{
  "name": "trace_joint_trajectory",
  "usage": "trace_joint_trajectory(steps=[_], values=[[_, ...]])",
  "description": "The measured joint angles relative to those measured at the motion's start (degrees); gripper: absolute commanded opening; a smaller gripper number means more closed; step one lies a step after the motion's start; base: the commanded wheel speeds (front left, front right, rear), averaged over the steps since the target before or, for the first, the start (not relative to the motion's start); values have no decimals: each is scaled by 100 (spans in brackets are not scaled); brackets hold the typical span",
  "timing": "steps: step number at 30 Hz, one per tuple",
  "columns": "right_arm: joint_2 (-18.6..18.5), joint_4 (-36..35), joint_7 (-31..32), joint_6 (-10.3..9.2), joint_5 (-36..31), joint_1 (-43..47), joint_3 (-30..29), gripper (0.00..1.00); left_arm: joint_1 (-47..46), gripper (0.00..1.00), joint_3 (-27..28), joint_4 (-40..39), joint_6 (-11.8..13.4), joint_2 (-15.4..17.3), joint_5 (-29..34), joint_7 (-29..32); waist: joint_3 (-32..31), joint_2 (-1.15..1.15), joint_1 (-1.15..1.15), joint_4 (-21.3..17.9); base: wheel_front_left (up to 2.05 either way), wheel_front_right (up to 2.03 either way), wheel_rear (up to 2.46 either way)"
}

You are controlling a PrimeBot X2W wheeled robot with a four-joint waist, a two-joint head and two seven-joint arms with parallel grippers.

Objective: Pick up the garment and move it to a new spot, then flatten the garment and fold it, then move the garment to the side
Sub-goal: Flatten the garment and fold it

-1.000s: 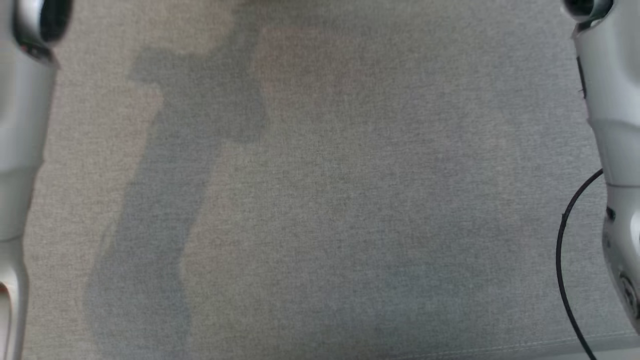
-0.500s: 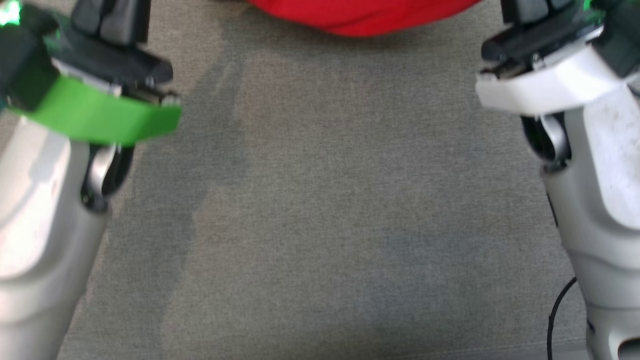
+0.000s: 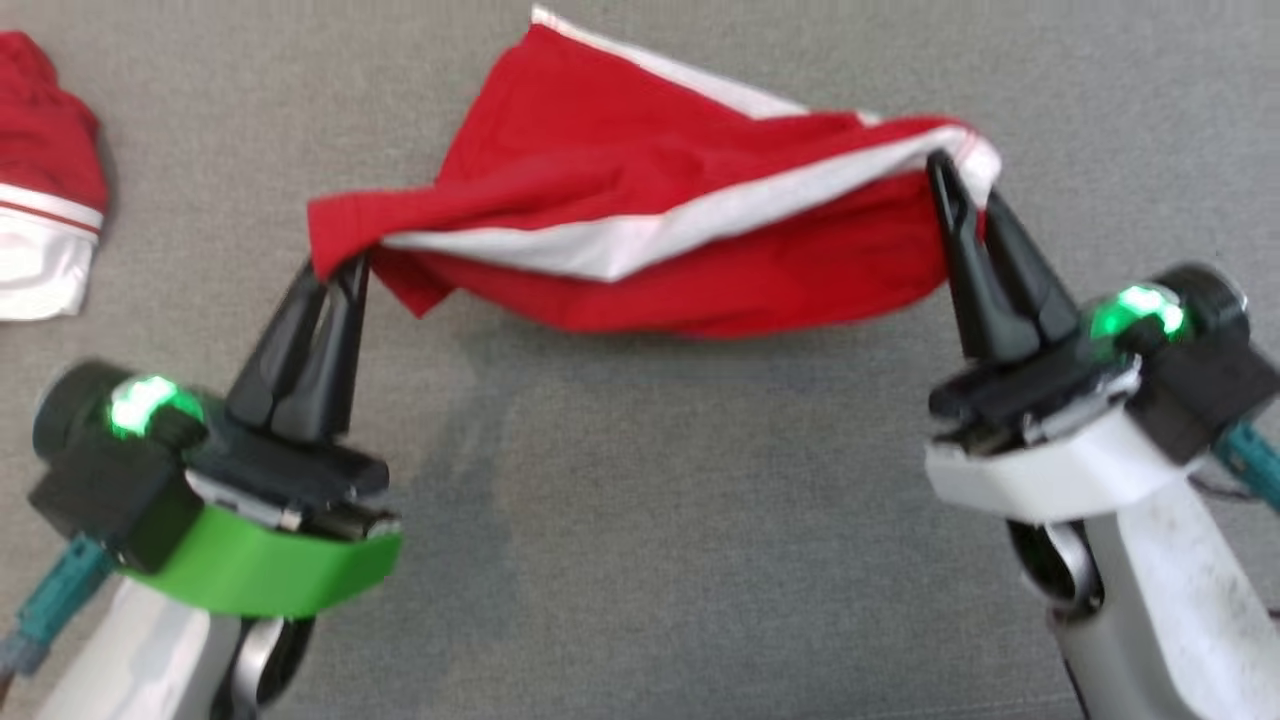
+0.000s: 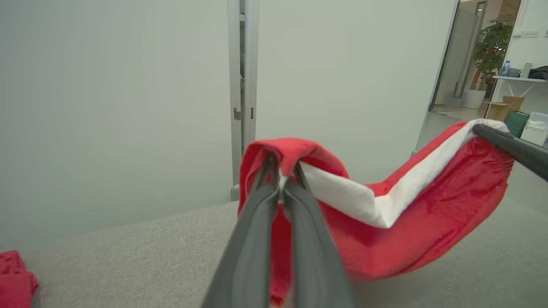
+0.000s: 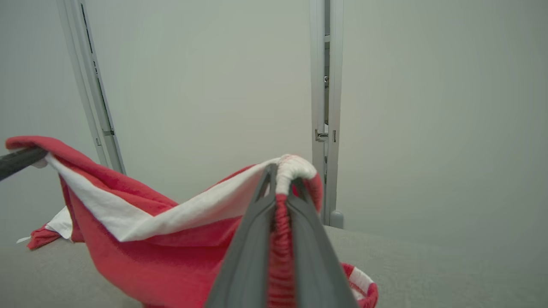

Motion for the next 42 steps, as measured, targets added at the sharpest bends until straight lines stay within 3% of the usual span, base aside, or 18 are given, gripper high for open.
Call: trace_joint_trajectory(steps=[8,17,23,31,42], values=[[144,-312,0,0,24,1486,-23,0,1188,0,-111,-620,322,135,-148,105,-717,0,0,-30,0,0,0],[259,-47,-9,0,167,2243,-63,0,1569,0,-165,-538,299,309,-565,549,-1178,0,0,-73,0,0,0],[353,808,-9,0,372,2078,-135,0,971,0,-304,310,-21,133,-828,793,-965,0,0,-120,0,0,0],[465,1633,-8,0,639,1430,-396,0,-466,0,-558,1994,-482,-431,-998,1003,-518,0,0,-207,0,0,0],[481,1922,-9,0,899,843,-397,0,-2130,0,-913,3985,-684,-1038,-988,1226,82,0,0,-472,0,0,0]])
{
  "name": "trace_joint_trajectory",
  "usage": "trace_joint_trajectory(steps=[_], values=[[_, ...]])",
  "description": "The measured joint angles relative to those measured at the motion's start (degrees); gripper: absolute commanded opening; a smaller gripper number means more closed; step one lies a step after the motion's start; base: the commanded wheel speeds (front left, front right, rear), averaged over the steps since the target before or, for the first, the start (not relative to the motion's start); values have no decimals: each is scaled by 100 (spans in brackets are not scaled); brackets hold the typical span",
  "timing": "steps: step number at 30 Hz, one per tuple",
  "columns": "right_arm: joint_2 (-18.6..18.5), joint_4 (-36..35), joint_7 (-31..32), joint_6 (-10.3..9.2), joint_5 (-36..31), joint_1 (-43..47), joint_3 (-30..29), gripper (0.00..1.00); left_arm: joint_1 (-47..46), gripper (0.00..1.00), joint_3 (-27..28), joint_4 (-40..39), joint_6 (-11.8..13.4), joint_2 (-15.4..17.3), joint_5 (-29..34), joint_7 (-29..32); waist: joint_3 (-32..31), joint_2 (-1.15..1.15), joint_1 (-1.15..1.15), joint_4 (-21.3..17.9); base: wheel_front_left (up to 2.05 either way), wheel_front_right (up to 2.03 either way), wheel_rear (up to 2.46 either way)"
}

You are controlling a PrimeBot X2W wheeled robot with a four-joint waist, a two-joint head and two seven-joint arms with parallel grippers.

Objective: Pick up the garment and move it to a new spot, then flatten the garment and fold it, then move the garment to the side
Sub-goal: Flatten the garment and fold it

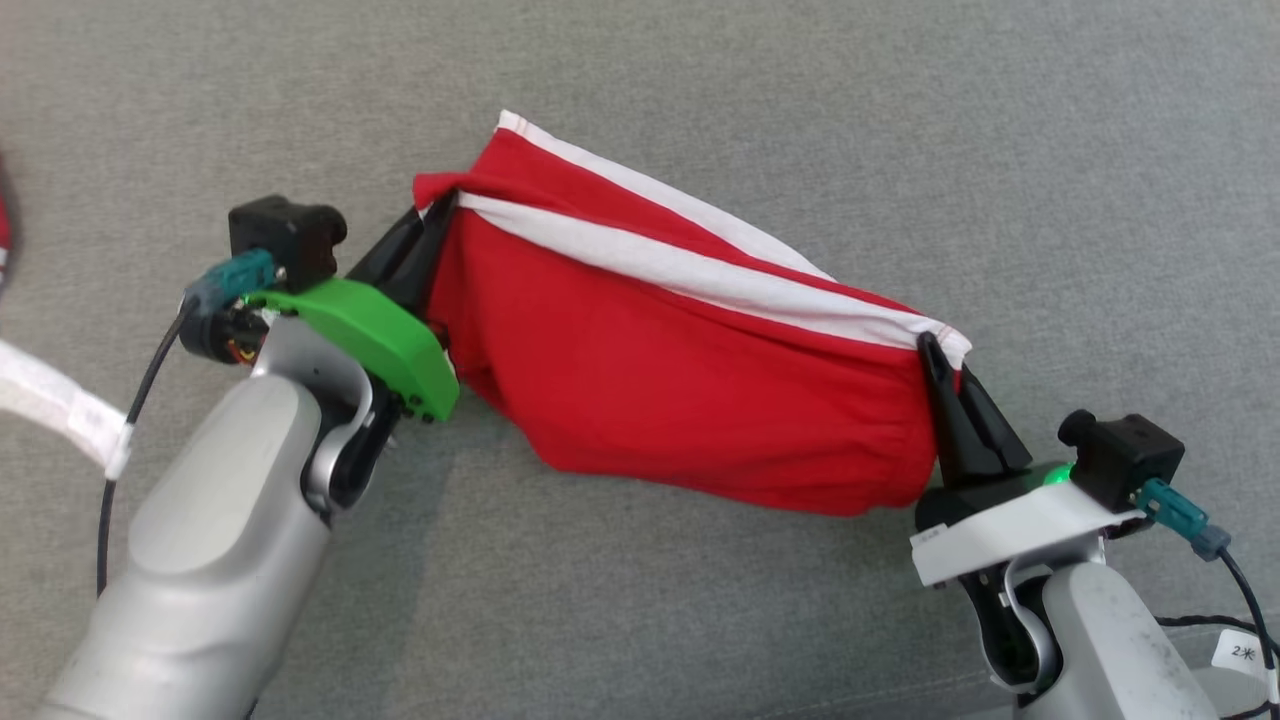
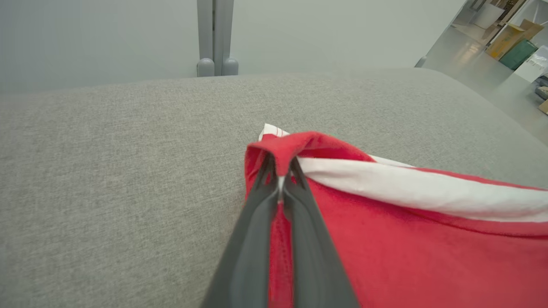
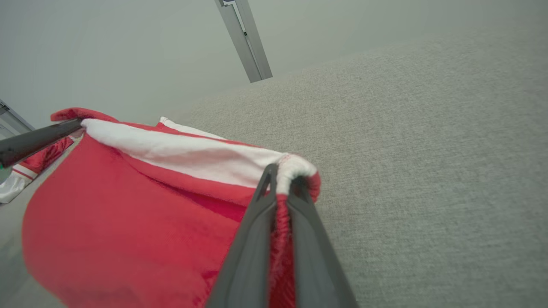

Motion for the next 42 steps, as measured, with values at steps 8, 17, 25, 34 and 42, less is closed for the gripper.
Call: trace_joint_trajectory(steps=[8,17,25,34,42], values=[[3,136,0,0,40,-193,63,17,-642,100,-143,1082,-22,-321,70,-79,201,0,0,-226,0,0,0],[3,136,1,0,-82,-147,-37,100,-740,100,-243,1448,-29,-450,118,-448,33,0,0,-204,0,0,0],[3,-3,1,0,-390,143,-263,100,-346,100,-371,1333,-30,-400,35,-489,-255,0,0,-86,0,0,0],[3,-224,0,0,-737,450,-527,100,56,100,-374,1424,88,-271,-200,-103,-523,0,0,-102,0,0,0],[2,-437,0,0,-832,564,-682,100,99,100,-352,1628,208,-243,-381,343,-494,0,0,-285,0,0,0]])
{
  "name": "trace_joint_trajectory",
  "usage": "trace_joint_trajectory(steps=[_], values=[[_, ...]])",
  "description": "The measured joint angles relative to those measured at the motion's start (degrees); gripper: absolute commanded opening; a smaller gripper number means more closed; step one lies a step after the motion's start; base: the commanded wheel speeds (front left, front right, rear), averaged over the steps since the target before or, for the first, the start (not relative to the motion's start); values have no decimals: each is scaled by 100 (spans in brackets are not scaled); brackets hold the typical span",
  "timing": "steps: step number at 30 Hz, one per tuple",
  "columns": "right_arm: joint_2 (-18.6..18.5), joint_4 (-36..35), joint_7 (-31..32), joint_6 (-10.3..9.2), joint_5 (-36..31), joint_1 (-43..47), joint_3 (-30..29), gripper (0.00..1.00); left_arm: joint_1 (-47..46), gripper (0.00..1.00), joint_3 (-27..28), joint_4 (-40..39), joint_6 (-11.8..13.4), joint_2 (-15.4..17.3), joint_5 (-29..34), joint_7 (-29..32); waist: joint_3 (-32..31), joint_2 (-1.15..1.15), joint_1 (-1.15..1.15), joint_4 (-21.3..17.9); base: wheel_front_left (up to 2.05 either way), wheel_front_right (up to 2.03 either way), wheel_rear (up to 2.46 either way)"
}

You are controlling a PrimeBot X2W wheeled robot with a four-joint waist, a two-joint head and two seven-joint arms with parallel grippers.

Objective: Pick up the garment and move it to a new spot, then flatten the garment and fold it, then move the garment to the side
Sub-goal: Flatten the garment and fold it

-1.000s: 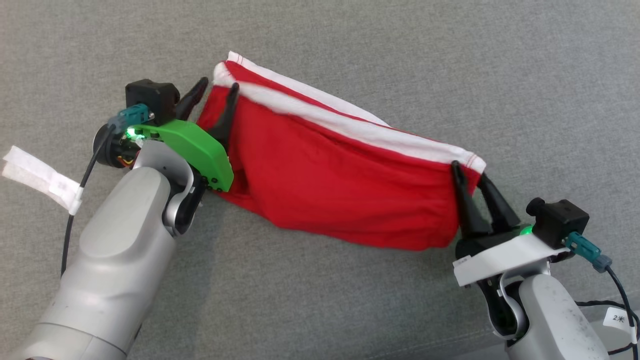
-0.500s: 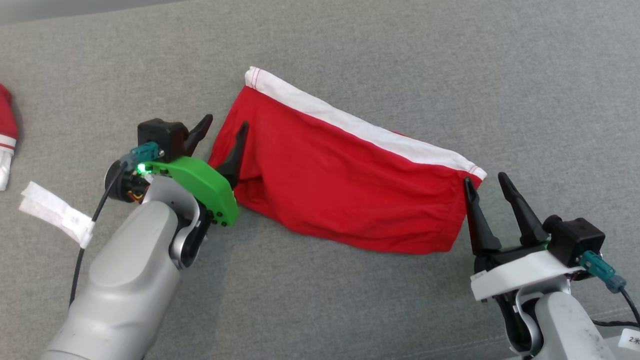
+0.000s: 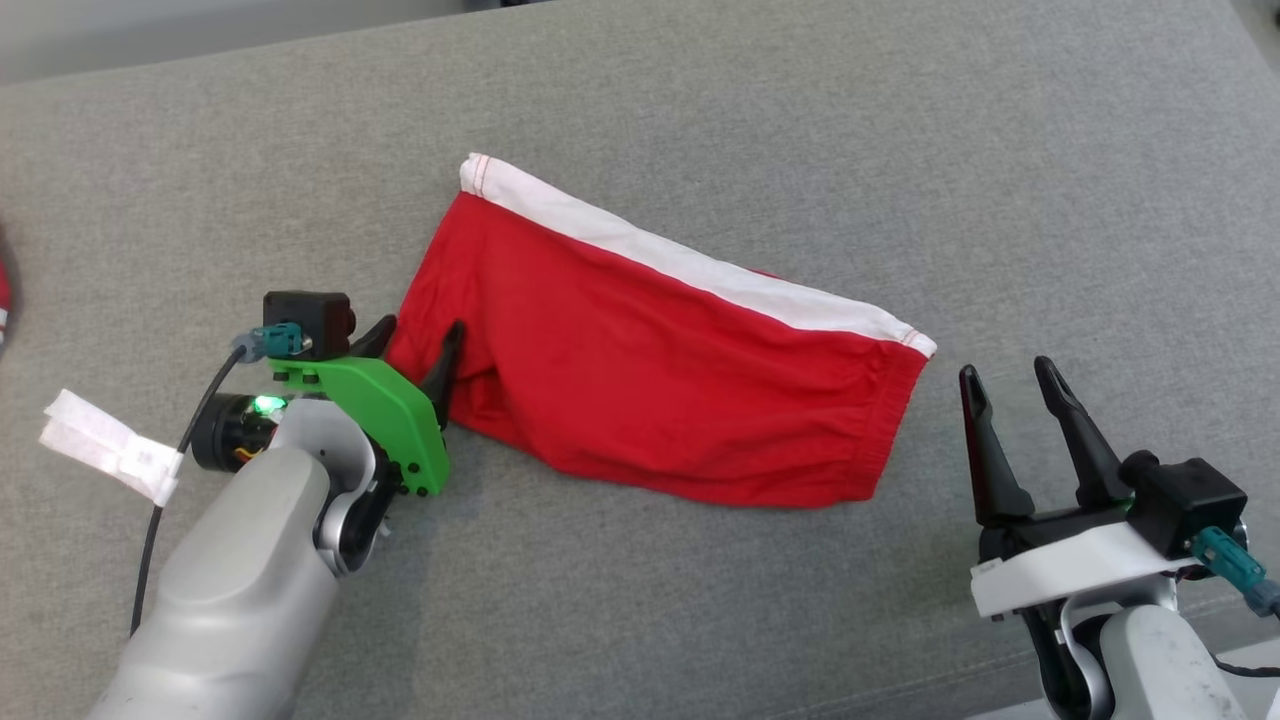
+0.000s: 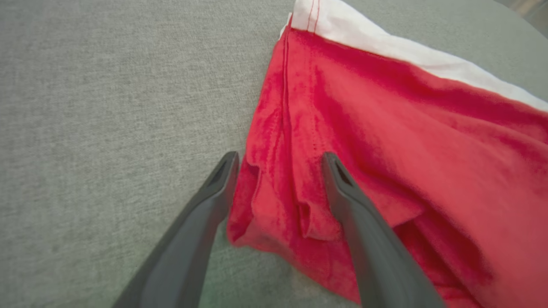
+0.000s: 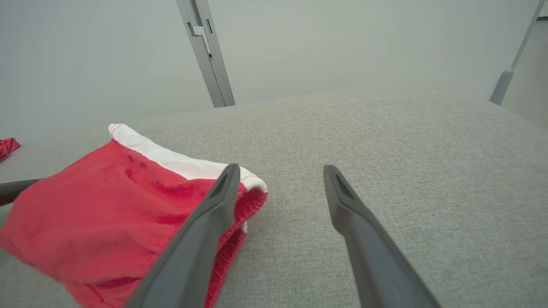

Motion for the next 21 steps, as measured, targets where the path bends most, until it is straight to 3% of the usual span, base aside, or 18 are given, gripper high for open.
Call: trace_joint_trajectory(steps=[3,4,5,7,21], values=[[0,-92,0,0,-14,2,-40,100,0,100,12,57,27,16,-76,87,27,0,0,-43,0,0,0],[0,-114,1,0,-14,2,-48,100,0,84,14,63,29,21,-87,88,34,0,0,-53,0,0,0],[3,-154,1,0,-14,1,-81,100,0,48,21,63,29,20,-92,86,38,0,0,-56,0,0,0],[1,-256,0,0,-19,-19,-204,100,1,2,10,66,26,22,-107,82,29,0,0,-52,0,0,0],[1,-296,19,0,-397,-120,-578,100,648,0,-22,-328,-20,-144,-190,-633,-342,0,0,343,0,0,0]])
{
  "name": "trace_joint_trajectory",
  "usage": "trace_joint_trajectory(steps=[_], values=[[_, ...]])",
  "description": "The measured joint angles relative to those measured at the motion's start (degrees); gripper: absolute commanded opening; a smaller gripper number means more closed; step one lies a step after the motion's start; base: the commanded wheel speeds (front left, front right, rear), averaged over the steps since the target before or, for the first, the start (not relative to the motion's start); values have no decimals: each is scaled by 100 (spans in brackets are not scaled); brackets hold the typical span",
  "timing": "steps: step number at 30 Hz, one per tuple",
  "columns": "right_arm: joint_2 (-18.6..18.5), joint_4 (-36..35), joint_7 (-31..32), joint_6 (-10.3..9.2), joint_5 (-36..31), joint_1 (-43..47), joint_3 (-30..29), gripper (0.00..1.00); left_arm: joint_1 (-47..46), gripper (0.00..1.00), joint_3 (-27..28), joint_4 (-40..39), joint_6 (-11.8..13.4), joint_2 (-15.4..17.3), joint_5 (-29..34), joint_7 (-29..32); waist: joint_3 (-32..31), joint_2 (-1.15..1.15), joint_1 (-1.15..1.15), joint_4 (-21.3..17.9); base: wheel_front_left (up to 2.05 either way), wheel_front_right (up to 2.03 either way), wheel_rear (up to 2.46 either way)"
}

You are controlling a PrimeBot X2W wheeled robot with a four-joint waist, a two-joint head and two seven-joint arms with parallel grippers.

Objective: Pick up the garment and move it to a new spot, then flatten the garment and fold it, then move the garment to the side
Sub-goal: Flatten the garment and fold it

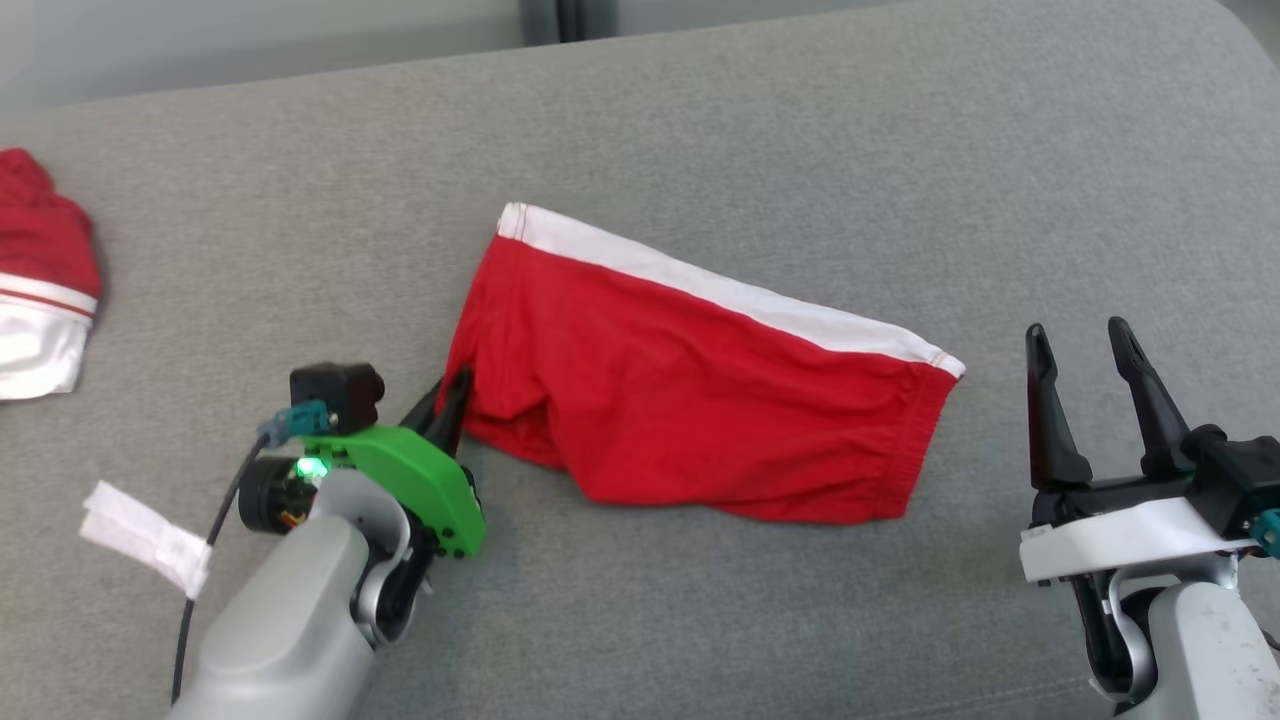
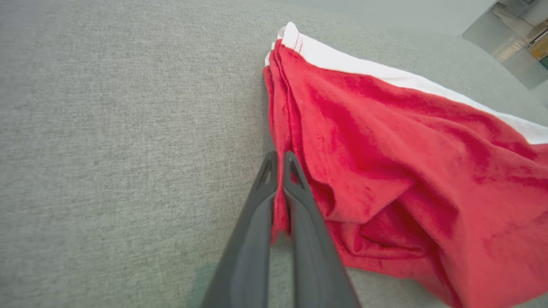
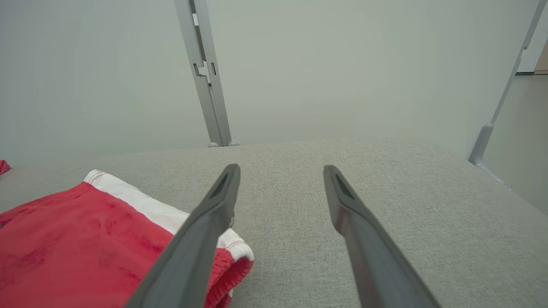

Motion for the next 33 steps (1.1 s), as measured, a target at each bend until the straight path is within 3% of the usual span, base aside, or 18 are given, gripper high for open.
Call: trace_joint_trajectory(steps=[14,26,27,28,29,33], values=[[1,208,333,0,-335,170,62,100,1584,0,319,-1000,393,-15,-531,-549,-628,0,0,632,0,0,0],[2,532,407,0,-214,357,292,100,2331,0,425,-1613,631,27,-743,-655,-940,0,0,815,0,0,0],[1,557,401,0,-201,358,308,100,2340,29,432,-1629,645,32,-739,-668,-940,0,0,810,0,0,0],[0,587,394,0,-196,357,335,100,2348,42,442,-1646,652,38,-731,-695,-939,0,0,805,0,0,0],[0,617,393,0,-185,357,358,100,2355,100,456,-1661,654,44,-706,-716,-940,0,0,803,0,0,0],[1,750,420,0,-154,341,474,100,2369,100,581,-1774,665,77,-555,-856,-953,0,0,808,0,0,0]])
